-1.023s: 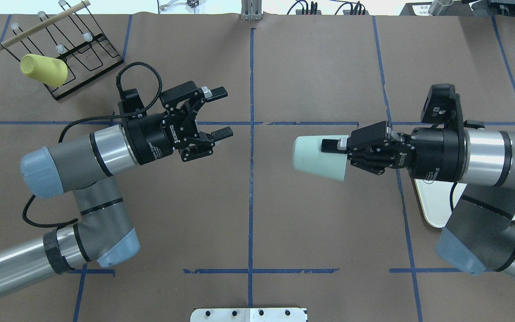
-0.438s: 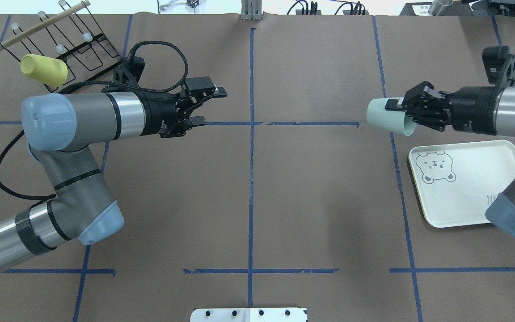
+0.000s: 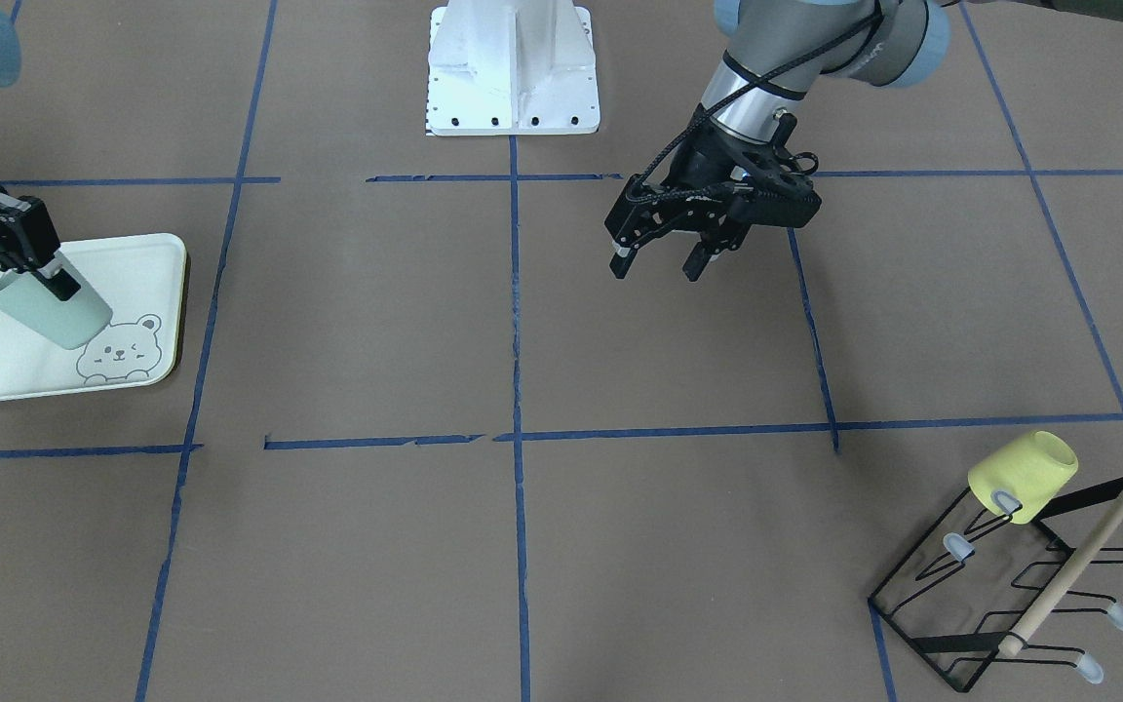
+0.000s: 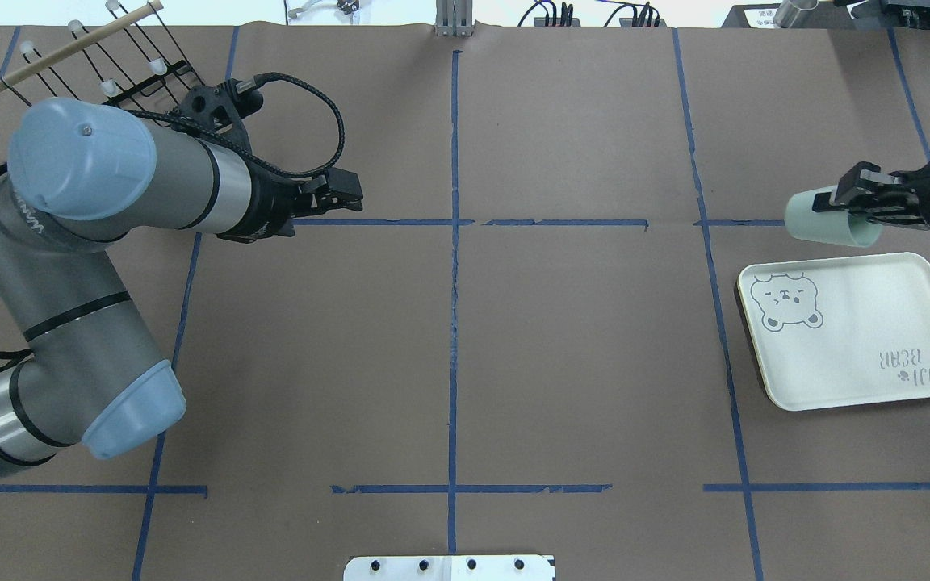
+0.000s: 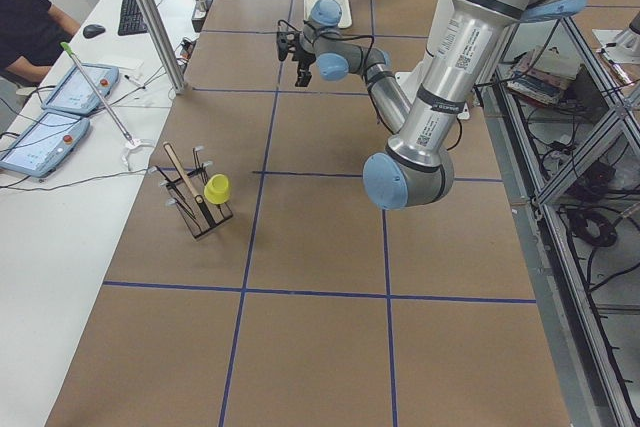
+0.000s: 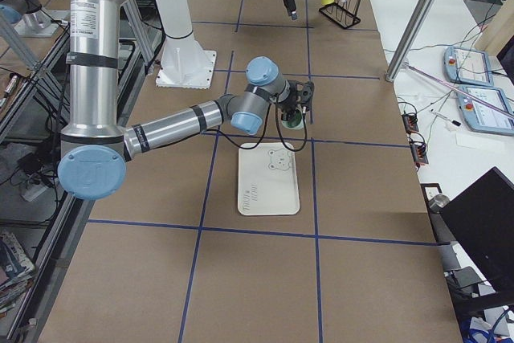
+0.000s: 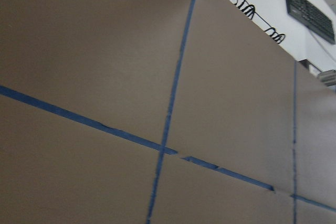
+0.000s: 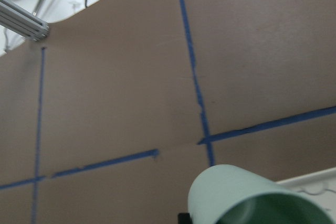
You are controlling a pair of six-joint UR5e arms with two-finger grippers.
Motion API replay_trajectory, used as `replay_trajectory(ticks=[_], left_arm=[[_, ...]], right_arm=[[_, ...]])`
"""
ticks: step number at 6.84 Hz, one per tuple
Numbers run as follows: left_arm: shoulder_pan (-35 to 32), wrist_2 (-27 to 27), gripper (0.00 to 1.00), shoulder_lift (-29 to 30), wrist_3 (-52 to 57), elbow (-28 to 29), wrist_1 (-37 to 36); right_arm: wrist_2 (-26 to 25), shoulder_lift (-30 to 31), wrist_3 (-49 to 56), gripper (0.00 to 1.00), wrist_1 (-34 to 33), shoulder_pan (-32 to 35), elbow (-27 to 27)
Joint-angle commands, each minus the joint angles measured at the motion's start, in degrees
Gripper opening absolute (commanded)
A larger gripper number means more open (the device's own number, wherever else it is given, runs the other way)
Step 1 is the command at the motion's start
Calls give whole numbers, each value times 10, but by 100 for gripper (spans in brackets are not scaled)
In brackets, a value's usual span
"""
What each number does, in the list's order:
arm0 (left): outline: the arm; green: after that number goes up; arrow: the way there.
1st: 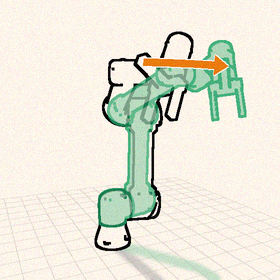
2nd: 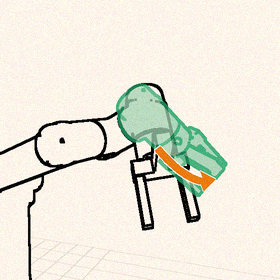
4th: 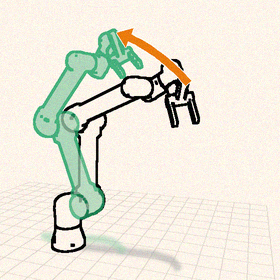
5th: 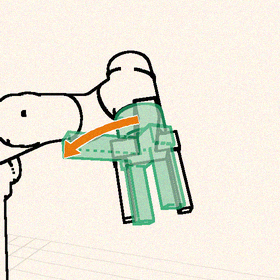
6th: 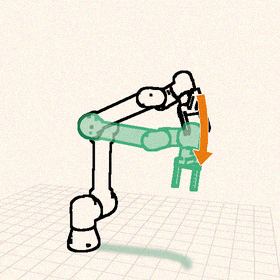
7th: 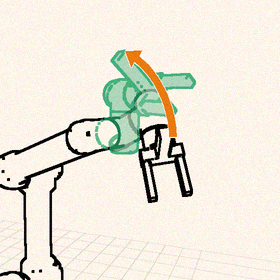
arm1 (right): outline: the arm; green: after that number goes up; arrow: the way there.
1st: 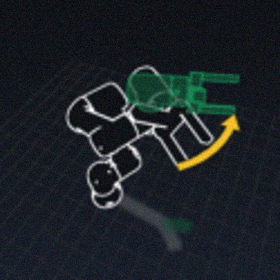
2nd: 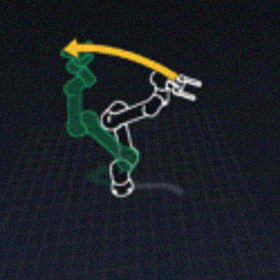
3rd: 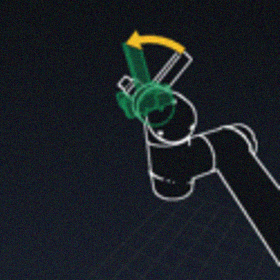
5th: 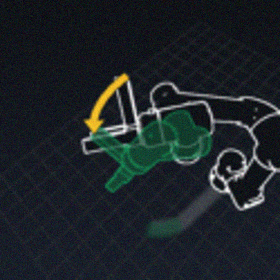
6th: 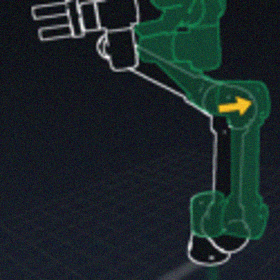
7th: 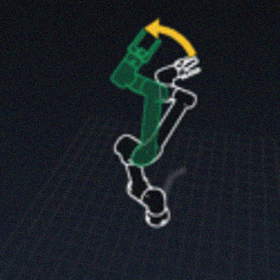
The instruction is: Left arm grabs green cup and hands to right arm on tray
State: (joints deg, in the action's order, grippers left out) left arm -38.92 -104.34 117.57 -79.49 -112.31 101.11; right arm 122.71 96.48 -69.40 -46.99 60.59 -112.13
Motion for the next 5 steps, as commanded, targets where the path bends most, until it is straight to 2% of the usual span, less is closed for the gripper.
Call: replay_trajectory(ticks=[1, 2, 3, 4, 5], left_arm=[[-15, -2, 100, -6, 149, -51, -189], [-26, -2, 100, -7, 218, -64, -235], [-28, -2, 100, -10, 224, -79, -240], [-27, -3, 100, -29, 224, -98, -241], [-27, -3, 100, -42, 224, -121, -243]], right_arm=[[6, 54, 259, 0, -194, 6, -35], [3, 49, 356, 0, -301, -1, -35], [5, 38, 382, 0, -375, -26, -48], [0, 10, 383, 0, -416, -56, -47], [-1, -14, 383, 0, -424, -64, -37]])
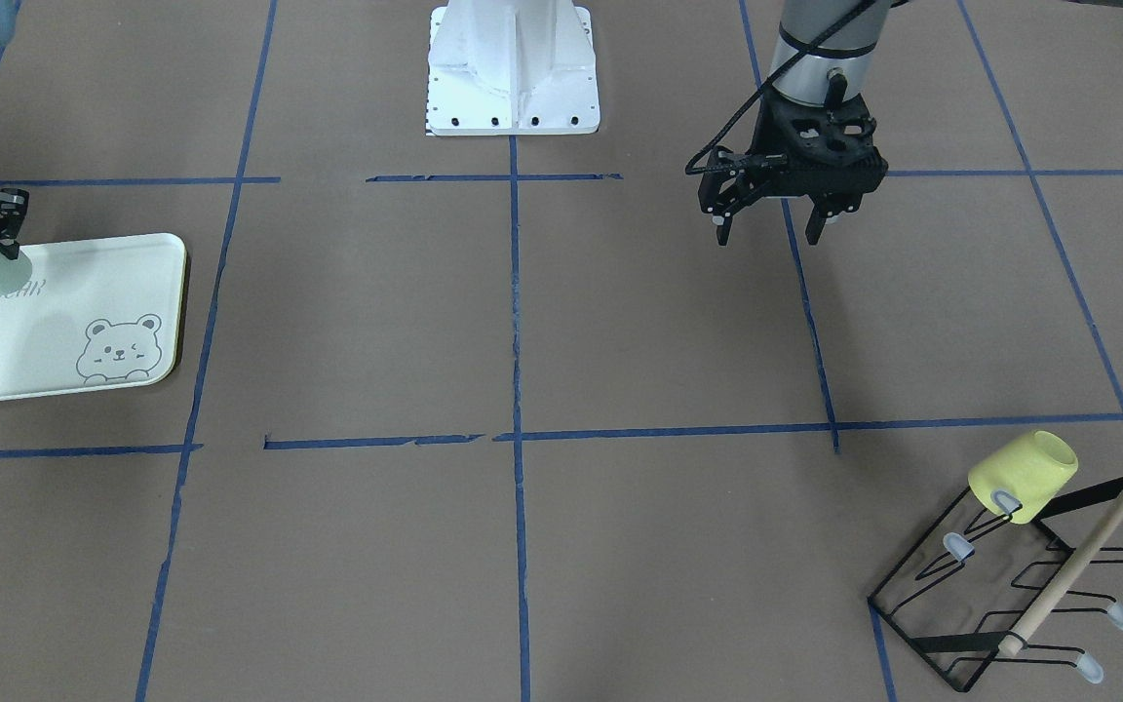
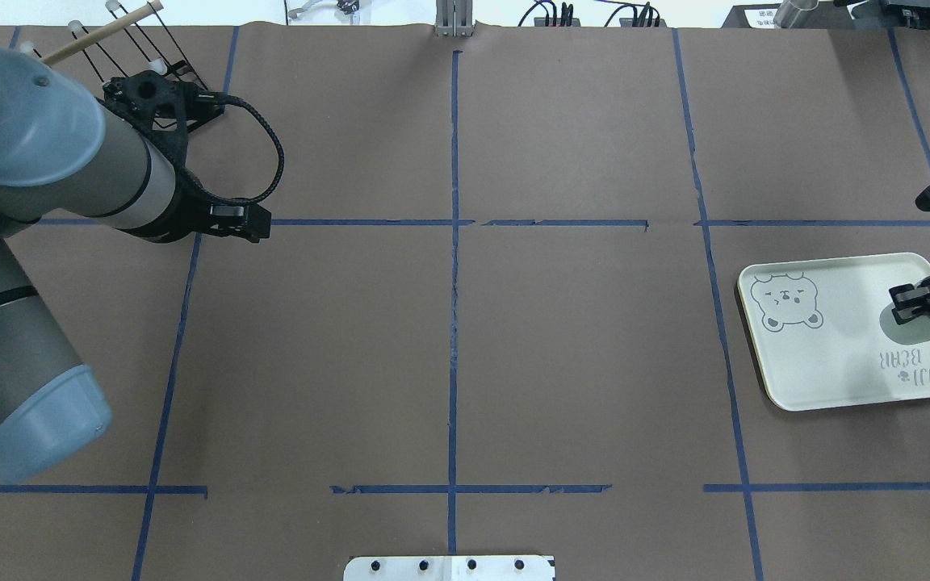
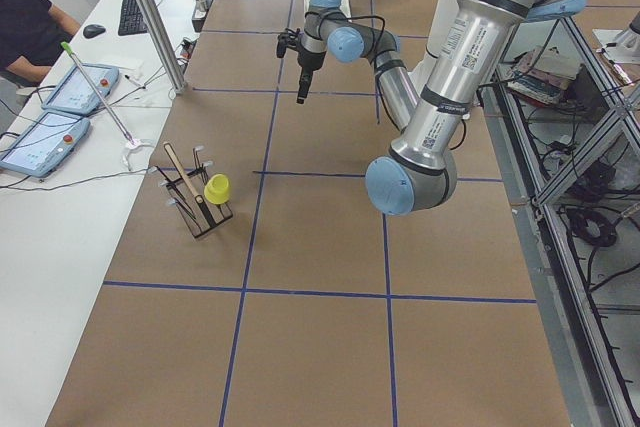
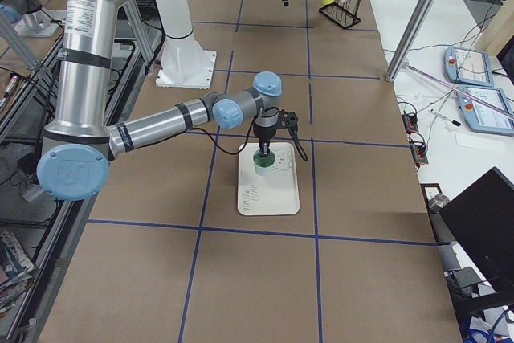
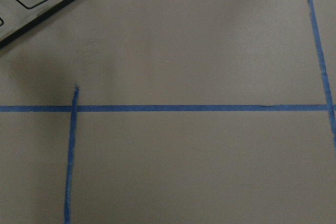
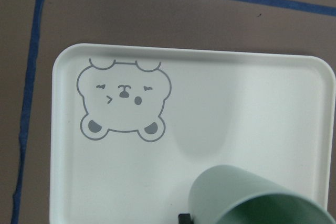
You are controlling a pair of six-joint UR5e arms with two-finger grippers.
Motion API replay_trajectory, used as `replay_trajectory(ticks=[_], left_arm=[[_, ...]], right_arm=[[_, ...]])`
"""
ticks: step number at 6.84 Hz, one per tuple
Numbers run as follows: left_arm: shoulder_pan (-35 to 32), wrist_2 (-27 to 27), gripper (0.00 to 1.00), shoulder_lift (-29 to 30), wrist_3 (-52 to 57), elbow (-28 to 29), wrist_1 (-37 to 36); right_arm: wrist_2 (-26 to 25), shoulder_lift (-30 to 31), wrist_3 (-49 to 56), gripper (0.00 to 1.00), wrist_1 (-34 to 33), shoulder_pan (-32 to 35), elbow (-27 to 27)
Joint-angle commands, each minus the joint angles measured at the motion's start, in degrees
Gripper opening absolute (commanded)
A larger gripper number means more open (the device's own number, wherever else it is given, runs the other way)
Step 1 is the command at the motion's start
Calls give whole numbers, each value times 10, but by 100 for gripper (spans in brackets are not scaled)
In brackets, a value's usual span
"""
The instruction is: Left arm grabs green cup and hands to right arm on tray
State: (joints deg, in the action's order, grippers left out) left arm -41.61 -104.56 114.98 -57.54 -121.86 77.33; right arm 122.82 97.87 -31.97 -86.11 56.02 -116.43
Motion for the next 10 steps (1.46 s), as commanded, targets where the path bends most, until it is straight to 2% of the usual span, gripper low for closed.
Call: replay_trajectory(ticks=[1, 3, 8, 10], left_arm=[[-1, 0, 100, -25, 4, -35, -5], [2, 0, 100, -26, 0, -33, -5], [4, -1, 100, -25, -2, -33, -5], [4, -1, 100, -25, -2, -33, -5]], right_arm=[[-4, -33, 9, 0, -28, -28, 28], [-26, -52, 9, 2, -25, -42, 63], [-36, -63, 6, 4, -24, -43, 92], [-36, -63, 6, 12, -24, -44, 101]])
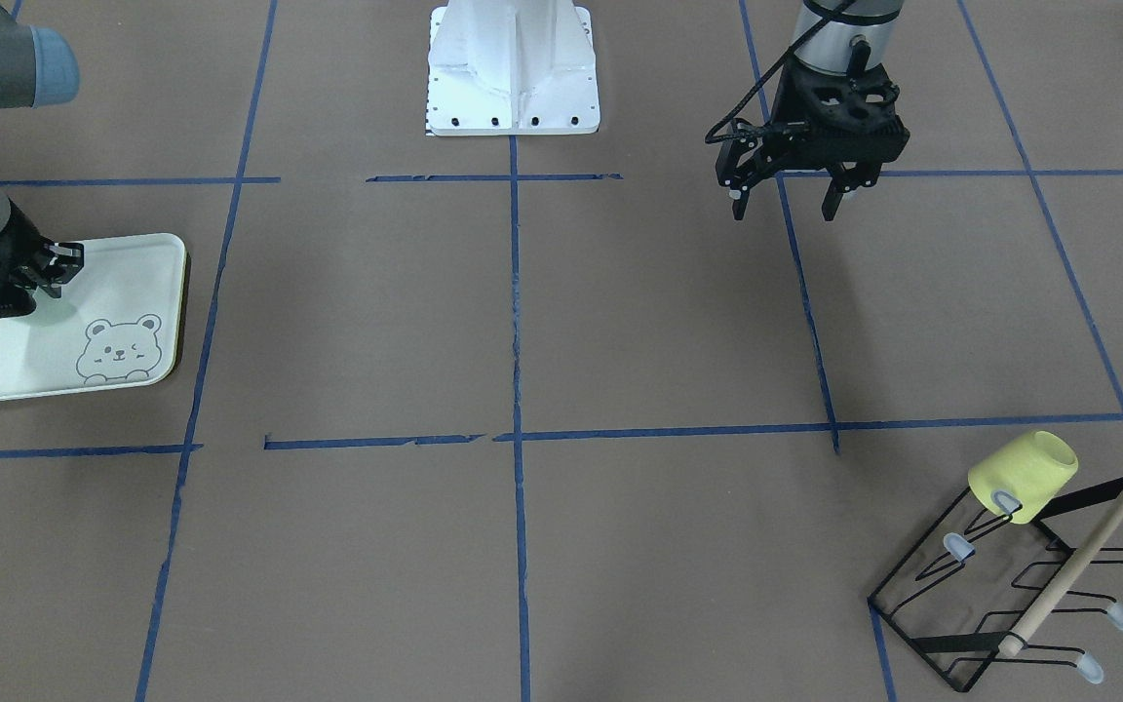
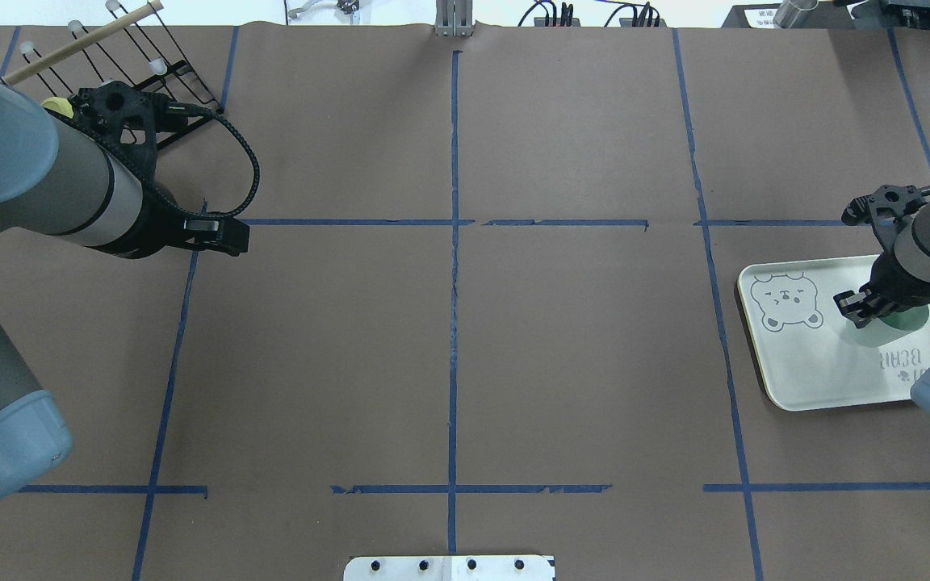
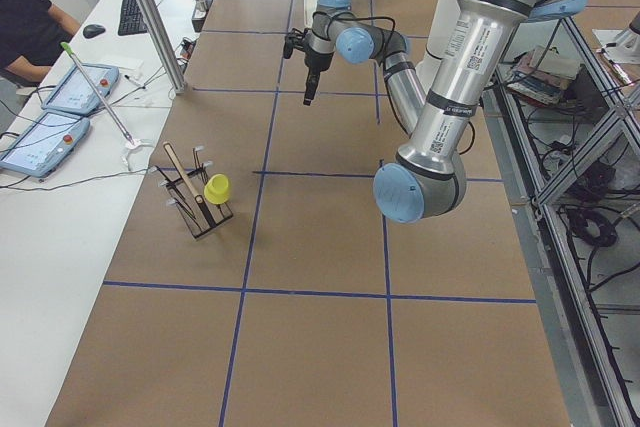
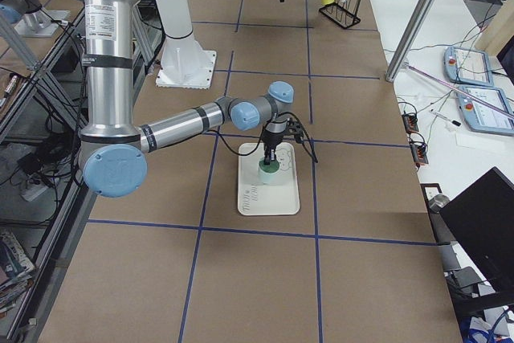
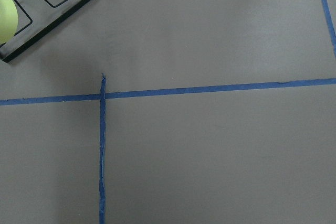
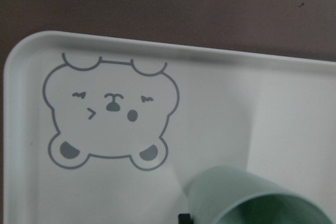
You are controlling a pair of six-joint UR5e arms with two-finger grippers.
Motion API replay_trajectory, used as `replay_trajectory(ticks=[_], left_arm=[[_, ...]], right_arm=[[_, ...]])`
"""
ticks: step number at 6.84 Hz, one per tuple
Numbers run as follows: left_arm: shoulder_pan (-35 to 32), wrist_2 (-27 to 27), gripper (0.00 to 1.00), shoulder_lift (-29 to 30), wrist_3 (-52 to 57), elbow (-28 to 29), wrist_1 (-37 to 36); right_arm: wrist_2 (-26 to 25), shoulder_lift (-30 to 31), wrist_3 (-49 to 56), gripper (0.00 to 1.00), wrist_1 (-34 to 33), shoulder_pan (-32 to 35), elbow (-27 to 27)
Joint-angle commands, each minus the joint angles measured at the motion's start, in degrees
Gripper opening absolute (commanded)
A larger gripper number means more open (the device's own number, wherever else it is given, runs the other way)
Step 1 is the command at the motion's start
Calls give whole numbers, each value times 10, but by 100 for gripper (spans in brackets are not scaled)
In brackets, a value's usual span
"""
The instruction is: Left arm grabs green cup and hands to right arm on tray
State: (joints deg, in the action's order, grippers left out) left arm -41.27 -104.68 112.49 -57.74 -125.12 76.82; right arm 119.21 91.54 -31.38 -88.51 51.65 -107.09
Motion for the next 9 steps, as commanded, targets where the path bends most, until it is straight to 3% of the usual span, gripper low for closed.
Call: replay_trajectory(ticks=[1, 2, 4, 6, 7, 9], left_arm=[[0, 1, 100, 0, 0, 0, 0], [0, 1, 100, 0, 0, -1, 0], [-1, 0, 100, -2, 3, -2, 0], [-4, -2, 100, -51, 49, -24, 0], [-15, -19, 100, -85, 97, -43, 1], [-118, -131, 100, -145, 270, -43, 1]], right_arm=[[0, 0, -2, 40, 0, -1, 7], [0, -1, -4, 99, 1, 0, 1], [0, 14, -3, 100, 0, 11, -48], [13, 77, 6, 100, -1, 98, -141], [47, 95, 65, 100, -7, 168, -144], [99, 113, 252, 100, -10, 278, -86]])
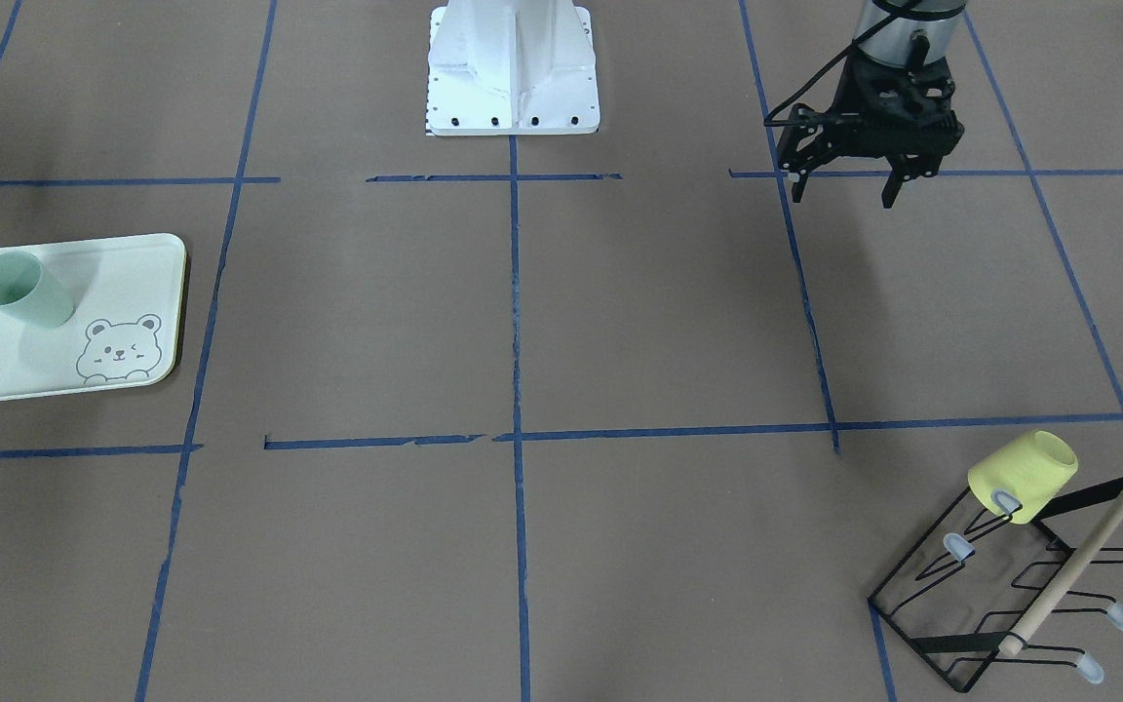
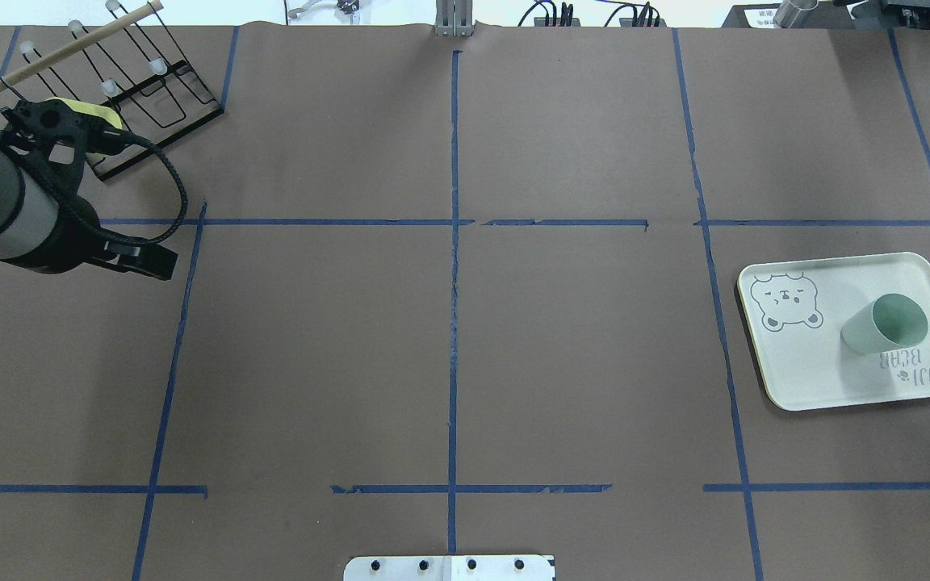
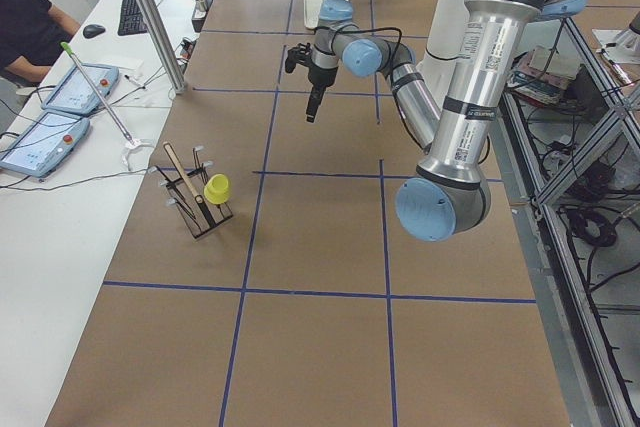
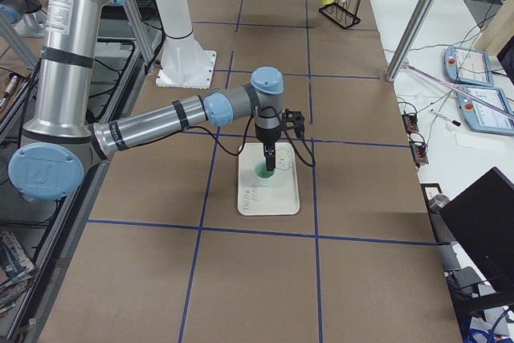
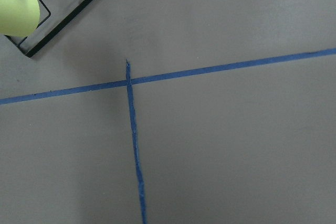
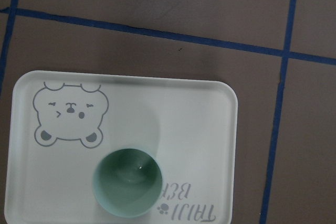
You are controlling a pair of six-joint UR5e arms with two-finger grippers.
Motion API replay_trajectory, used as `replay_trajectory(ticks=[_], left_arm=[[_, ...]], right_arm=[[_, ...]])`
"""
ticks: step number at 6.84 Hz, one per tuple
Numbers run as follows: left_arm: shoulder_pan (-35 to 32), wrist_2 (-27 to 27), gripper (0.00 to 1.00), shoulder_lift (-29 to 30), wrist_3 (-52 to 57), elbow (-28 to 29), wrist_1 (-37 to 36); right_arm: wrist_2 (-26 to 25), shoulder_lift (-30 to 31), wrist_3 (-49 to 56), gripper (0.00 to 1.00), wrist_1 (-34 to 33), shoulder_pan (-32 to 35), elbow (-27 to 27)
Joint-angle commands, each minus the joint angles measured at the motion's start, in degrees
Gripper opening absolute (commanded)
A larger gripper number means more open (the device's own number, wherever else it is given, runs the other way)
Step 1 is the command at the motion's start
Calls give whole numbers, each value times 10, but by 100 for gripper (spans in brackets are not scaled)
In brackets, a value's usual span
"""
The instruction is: Left arm grabs green cup and hands to right arm on tray
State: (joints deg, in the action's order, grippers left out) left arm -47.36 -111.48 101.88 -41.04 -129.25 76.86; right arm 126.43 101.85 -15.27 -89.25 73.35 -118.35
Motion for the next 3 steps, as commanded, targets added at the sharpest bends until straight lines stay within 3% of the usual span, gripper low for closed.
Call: replay_trajectory(ticks=[1, 2, 3], left_arm=[[-135, -143, 100, -88, 210, 6, -1], [-199, -215, 100, -134, 293, 17, 0], [-263, -229, 100, -186, 394, 34, 0]], right_arm=[[32, 28, 118, 100, 0, 81, 36], [48, 47, 142, 100, -2, 114, 36], [87, 63, 163, 100, -2, 143, 37]])
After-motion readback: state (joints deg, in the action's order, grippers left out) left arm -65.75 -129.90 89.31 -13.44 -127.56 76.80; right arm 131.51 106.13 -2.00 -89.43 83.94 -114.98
